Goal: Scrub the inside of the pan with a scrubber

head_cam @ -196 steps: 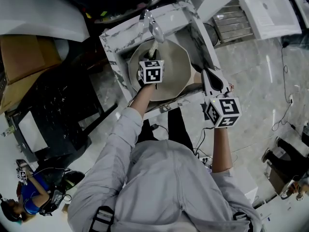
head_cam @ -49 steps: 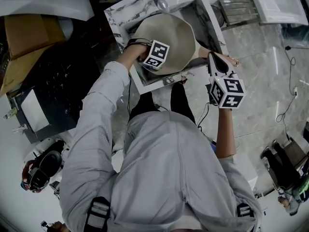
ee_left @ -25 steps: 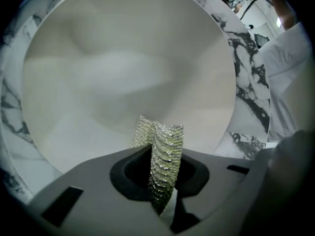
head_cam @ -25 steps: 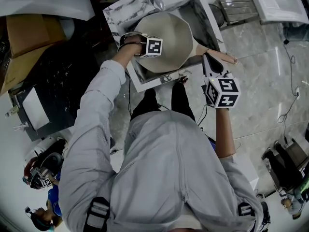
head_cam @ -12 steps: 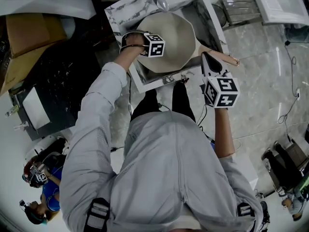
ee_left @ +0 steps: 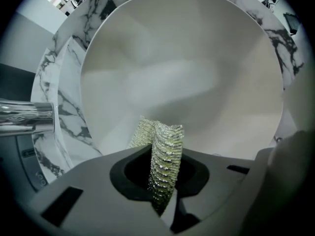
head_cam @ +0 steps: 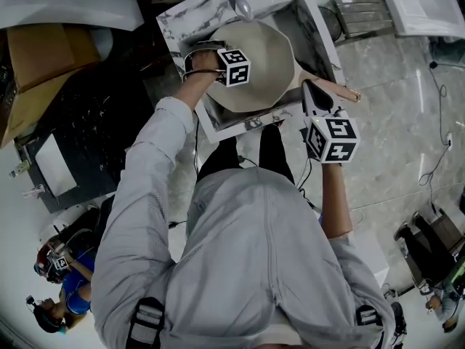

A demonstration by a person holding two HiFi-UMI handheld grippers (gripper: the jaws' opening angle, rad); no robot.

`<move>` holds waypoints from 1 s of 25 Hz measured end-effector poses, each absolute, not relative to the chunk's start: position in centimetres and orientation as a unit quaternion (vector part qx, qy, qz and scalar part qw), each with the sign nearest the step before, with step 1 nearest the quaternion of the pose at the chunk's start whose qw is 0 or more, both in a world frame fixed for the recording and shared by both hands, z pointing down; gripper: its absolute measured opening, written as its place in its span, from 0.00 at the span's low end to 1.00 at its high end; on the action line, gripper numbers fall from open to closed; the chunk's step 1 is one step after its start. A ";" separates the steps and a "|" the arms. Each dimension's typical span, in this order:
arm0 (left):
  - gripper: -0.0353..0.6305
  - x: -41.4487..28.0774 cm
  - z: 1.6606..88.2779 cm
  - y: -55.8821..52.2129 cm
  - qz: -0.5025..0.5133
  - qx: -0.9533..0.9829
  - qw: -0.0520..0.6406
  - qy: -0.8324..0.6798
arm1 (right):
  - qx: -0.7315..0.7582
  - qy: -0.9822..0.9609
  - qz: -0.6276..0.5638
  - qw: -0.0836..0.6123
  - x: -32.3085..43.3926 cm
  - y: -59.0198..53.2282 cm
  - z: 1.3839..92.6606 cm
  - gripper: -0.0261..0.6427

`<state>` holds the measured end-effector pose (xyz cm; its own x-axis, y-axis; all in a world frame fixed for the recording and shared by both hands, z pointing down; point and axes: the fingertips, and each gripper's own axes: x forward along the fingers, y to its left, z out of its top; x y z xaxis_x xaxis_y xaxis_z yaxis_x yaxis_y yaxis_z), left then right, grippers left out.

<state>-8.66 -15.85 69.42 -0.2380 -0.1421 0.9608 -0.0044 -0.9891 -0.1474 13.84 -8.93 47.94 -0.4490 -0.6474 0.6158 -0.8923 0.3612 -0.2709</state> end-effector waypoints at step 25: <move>0.16 -2.1 71.1 -21.5 -0.695 -0.703 0.036 0.146 | 0.488 -0.784 0.312 0.224 17.3 -10.7 49.7 0.09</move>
<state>-2.15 -21.48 71.11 -0.0076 -0.2556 0.9668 -0.1562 -0.9546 -0.2536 17.27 -10.70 49.70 -0.4231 -0.6262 0.6549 -0.9049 0.3291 -0.2700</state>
